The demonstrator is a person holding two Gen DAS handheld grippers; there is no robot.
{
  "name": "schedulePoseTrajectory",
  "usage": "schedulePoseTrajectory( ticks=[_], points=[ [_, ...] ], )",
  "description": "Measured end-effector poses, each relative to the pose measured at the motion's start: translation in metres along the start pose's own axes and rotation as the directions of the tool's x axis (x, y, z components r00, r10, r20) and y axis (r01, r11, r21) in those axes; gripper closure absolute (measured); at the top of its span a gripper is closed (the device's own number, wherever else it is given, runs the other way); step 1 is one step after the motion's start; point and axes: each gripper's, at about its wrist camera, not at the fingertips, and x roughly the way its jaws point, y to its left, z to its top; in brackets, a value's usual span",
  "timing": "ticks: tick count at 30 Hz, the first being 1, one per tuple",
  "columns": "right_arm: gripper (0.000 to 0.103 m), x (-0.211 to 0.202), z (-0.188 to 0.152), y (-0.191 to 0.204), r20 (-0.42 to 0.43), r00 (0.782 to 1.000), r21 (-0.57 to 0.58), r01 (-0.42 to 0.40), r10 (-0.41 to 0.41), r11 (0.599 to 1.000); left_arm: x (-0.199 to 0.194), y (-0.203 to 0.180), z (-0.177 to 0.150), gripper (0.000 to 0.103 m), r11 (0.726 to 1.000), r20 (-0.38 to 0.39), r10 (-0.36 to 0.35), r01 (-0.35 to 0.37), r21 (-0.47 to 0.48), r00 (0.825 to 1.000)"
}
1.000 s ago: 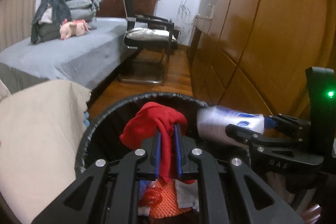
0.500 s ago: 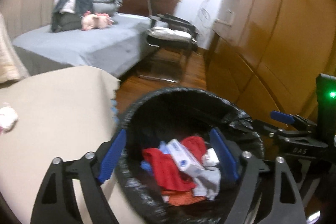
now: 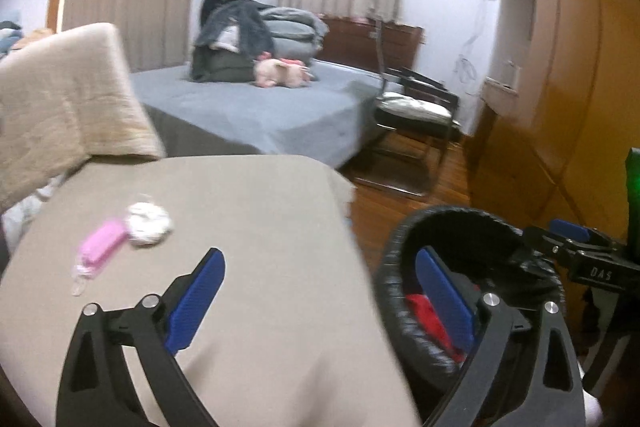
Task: Collect trash
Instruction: 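Move both tools back to the pink mask and white tissue, then grasp the pink face mask with the left tool and lift it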
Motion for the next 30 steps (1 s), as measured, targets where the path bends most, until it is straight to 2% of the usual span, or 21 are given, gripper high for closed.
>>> schedulePoseTrajectory(
  ticks=[8, 16, 23, 30],
  points=[
    [0.007, 0.043, 0.020, 0.067, -0.009, 0.997, -0.060, -0.083, 0.083, 0.995, -0.010, 0.065, 0.000, 0.008, 0.989, 0.022, 0.139, -0.137, -0.056, 0.990],
    [0.007, 0.091, 0.031, 0.134, -0.030, 0.989, -0.103, -0.146, 0.143, 0.984, -0.004, 0.133, -0.001, 0.009, 0.964, 0.021, 0.250, -0.247, -0.098, 0.968],
    [0.007, 0.129, 0.033, 0.179, -0.055, 0.987, -0.153, -0.161, 0.154, 0.975, 0.025, 0.184, -0.003, 0.009, 0.945, -0.016, 0.308, -0.308, -0.110, 0.951],
    [0.007, 0.161, 0.035, 0.210, -0.083, 0.985, -0.187, -0.166, 0.153, 0.968, 0.064, 0.228, -0.013, 0.012, 0.935, -0.110, 0.307, -0.321, -0.148, 0.945]
  ],
)
